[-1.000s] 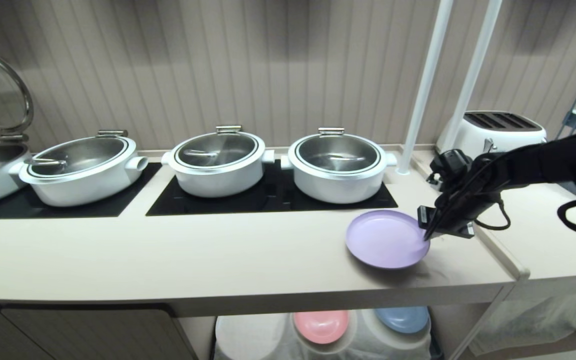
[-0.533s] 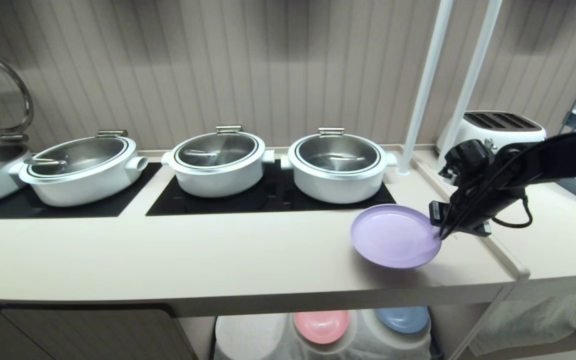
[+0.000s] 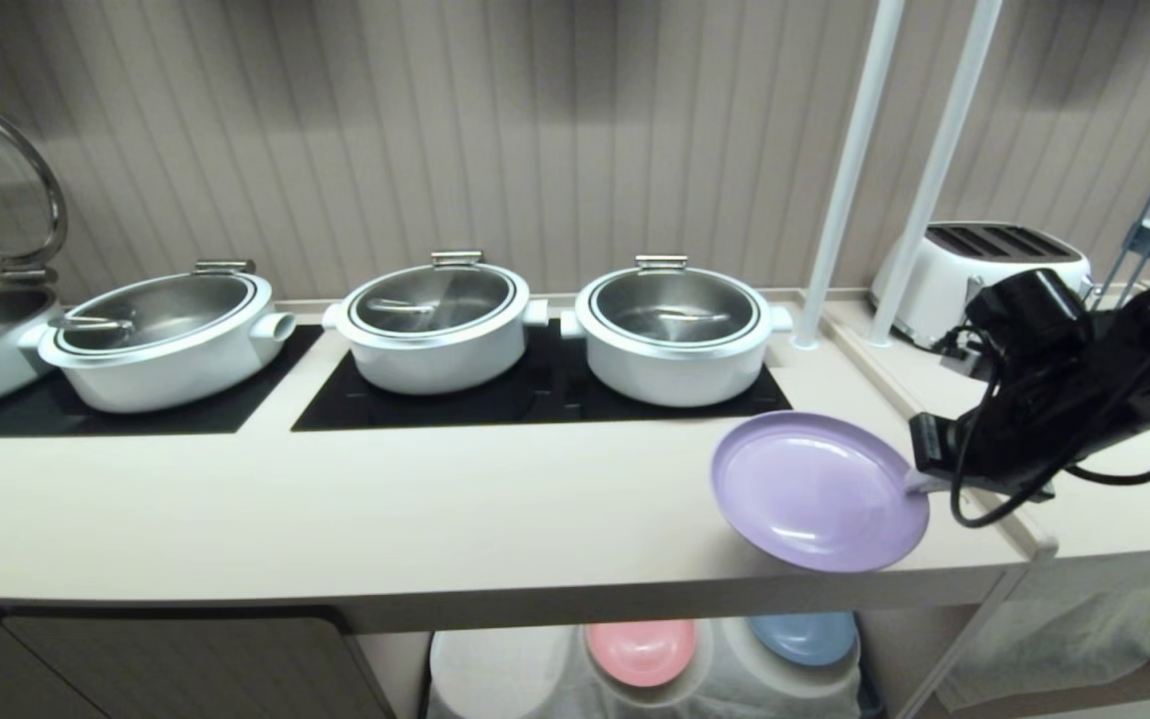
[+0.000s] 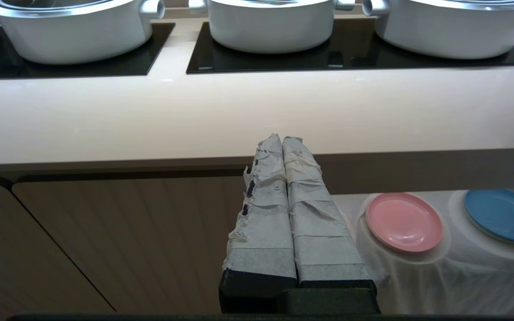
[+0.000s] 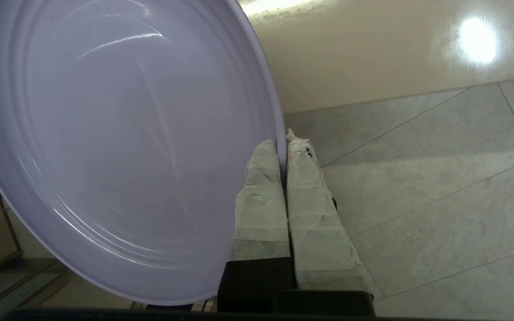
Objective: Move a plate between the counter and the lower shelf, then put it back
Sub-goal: Put the plate in the cupboard
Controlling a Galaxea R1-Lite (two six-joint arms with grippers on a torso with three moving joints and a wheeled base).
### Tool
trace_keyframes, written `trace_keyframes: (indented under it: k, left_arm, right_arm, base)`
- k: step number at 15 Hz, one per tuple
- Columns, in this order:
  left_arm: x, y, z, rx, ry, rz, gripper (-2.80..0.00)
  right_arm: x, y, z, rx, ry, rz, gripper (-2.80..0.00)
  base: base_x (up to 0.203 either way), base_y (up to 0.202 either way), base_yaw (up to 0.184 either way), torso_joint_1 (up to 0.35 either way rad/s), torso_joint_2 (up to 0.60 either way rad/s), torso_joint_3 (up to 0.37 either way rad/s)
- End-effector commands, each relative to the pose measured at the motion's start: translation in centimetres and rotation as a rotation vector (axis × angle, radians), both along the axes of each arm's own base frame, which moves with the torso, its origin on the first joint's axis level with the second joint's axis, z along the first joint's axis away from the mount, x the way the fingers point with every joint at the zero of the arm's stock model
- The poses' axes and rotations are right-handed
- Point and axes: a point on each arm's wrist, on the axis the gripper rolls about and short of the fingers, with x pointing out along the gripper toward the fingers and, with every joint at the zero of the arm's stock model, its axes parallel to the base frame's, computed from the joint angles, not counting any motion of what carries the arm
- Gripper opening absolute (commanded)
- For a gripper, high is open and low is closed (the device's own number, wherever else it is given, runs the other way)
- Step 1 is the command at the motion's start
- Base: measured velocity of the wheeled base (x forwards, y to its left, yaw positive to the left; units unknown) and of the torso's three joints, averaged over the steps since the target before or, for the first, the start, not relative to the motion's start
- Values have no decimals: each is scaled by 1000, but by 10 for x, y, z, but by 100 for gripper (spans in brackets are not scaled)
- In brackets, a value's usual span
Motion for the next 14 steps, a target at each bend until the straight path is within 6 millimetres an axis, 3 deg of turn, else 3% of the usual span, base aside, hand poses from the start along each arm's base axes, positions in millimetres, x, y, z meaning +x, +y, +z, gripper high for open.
trace_keyframes:
  k: [1,5,10,14]
  left_arm:
    - [0,0,0,0,0,0,-280]
    - [0,0,0,0,0,0,-280]
    - [0,0,0,0,0,0,-280]
    - [0,0,0,0,0,0,-280]
  right_arm:
    - [-28,-2,21,13,-55,4,-280]
    - [-75,-7,24,16,-57,6,-280]
    - [-135,-13,10,16,-30,6,-280]
    - [-172,-17,3,49,-42,7,-280]
  base:
    - [0,0,0,0,0,0]
    - [0,0,0,0,0,0]
    - [0,0,0,0,0,0]
    - [0,0,0,0,0,0]
